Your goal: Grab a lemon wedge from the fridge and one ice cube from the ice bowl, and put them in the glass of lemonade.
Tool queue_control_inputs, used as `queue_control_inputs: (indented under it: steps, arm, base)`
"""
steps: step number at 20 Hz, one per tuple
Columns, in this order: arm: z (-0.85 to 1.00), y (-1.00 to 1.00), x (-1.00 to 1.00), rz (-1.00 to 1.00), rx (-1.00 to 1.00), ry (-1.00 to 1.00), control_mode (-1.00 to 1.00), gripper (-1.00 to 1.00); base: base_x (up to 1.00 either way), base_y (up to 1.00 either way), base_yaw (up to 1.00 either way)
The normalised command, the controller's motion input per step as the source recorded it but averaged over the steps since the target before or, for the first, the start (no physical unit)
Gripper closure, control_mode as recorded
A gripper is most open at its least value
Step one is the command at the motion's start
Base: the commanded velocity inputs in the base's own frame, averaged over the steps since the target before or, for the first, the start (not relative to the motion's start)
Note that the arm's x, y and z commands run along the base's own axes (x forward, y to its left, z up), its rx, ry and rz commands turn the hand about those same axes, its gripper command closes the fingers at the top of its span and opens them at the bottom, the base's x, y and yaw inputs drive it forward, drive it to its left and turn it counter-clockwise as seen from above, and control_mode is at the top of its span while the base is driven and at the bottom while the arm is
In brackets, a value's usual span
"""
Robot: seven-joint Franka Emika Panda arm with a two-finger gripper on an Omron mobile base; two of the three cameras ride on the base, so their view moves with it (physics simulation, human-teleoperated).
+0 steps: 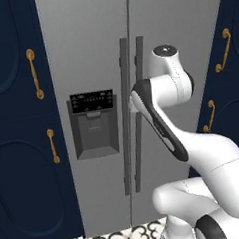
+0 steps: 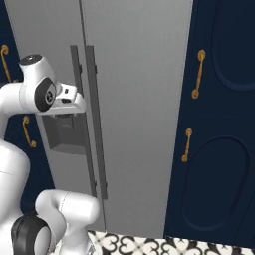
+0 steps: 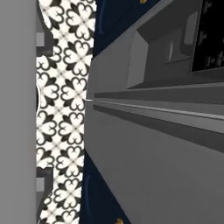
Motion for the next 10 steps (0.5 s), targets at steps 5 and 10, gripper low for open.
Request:
queue_control_inputs:
  steps: [5,10]
  arm:
    - [0.0,-0.22,0.07,0.0,0.0,-0.18,-1.0,-1.0]
    - [-0.1,-0.09,0.71,0.01,0.16,-0.15,-1.0,-1.0]
  base:
    - [0.0,0.0,0.0]
    - [0.0,0.0,0.0]
